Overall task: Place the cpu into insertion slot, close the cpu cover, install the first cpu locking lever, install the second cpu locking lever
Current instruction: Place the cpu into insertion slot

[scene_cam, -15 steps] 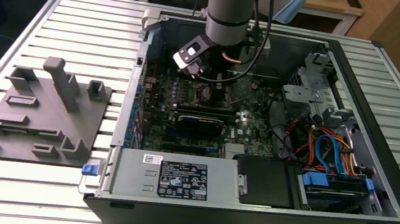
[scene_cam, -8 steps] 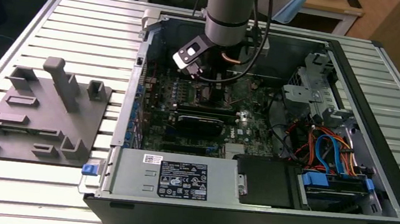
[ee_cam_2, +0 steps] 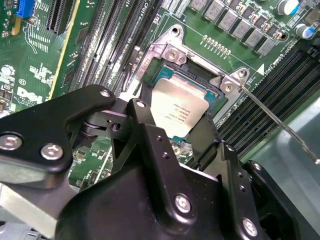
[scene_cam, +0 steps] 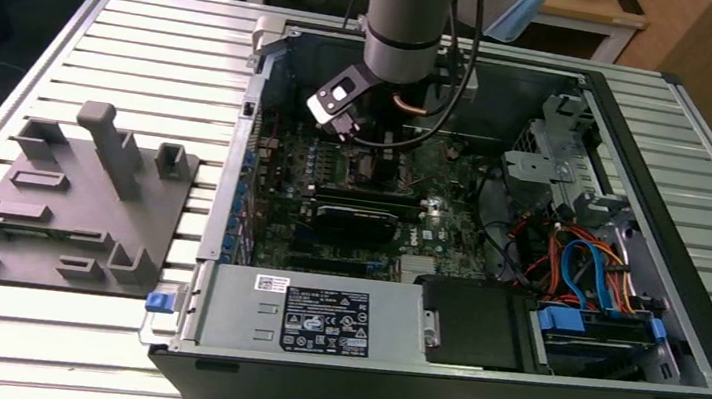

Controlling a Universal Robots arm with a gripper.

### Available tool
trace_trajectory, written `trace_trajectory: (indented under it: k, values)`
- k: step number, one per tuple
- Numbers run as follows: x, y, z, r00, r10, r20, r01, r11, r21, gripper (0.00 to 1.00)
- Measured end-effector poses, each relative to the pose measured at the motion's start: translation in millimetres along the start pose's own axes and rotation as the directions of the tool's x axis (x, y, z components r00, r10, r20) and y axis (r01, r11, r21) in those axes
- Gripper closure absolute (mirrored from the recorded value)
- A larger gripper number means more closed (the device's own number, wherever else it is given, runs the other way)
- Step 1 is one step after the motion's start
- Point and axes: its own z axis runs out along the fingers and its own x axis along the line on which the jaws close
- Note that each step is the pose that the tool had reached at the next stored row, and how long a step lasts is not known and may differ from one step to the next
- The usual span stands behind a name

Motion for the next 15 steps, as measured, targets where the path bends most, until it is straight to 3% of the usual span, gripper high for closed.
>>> trace_trajectory:
  k: [15]
  values:
    - [0.5,-0.2,-1.3,1.0,-0.001,-0.0008,0.001,1.0,-0.0005,0.46]
